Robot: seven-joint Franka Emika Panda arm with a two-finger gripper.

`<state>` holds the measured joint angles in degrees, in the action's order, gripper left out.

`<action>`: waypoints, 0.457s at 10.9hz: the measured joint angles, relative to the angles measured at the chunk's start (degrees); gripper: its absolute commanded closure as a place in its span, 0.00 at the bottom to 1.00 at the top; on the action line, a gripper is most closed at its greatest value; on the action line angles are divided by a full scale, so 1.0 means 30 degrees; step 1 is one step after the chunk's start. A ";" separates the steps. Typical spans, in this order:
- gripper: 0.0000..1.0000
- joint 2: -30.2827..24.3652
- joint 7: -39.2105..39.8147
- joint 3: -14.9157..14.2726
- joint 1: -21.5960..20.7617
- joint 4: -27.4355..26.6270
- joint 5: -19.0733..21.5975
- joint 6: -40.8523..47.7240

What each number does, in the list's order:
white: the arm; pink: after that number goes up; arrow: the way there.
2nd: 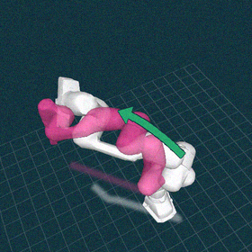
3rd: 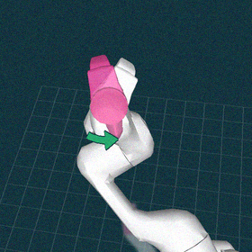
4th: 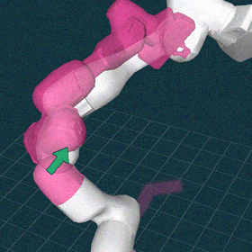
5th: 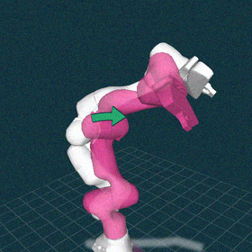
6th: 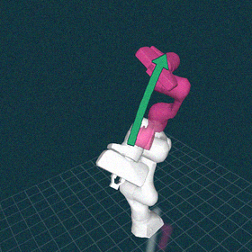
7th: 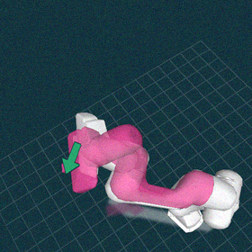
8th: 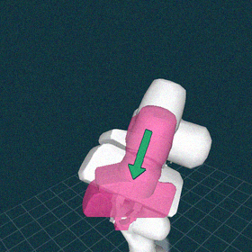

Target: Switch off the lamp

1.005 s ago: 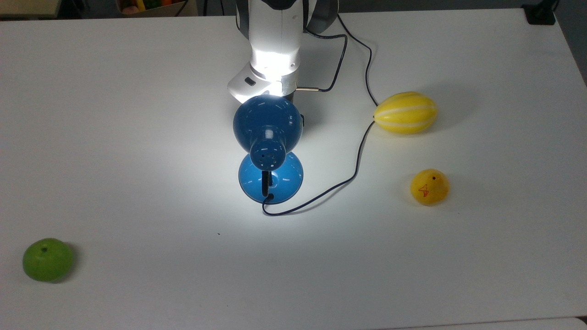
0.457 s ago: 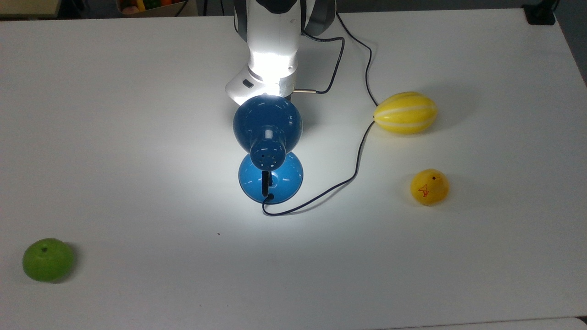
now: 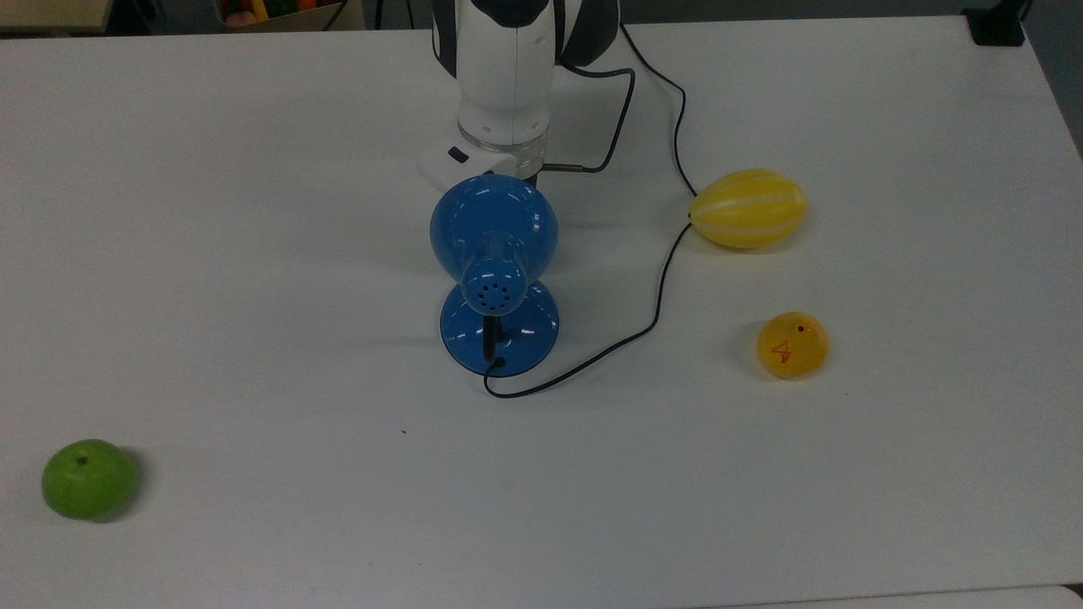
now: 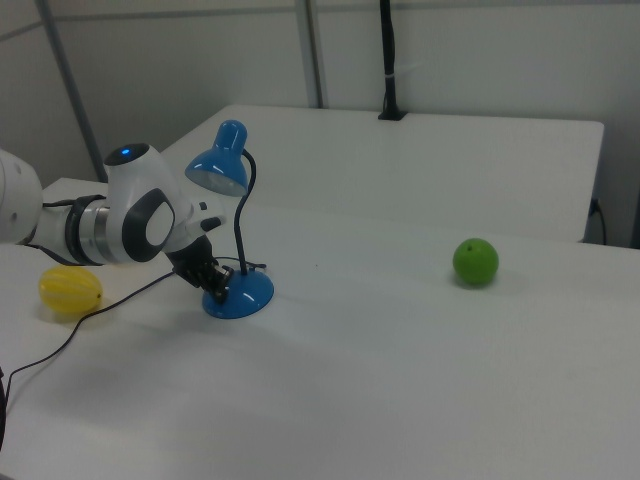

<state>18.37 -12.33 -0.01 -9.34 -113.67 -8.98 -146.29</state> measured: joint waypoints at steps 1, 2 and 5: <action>1.00 -0.0035 0.0000 0.0001 -0.0002 -0.0072 0.0000 0.0000; 1.00 -0.0064 0.0000 0.0002 -0.0004 -0.0122 0.0000 0.0018; 1.00 -0.0074 -0.0086 0.0026 -0.0011 -0.0343 0.0000 0.1131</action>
<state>18.15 -12.59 0.07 -9.37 -114.70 -8.98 -142.90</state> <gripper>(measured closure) 0.991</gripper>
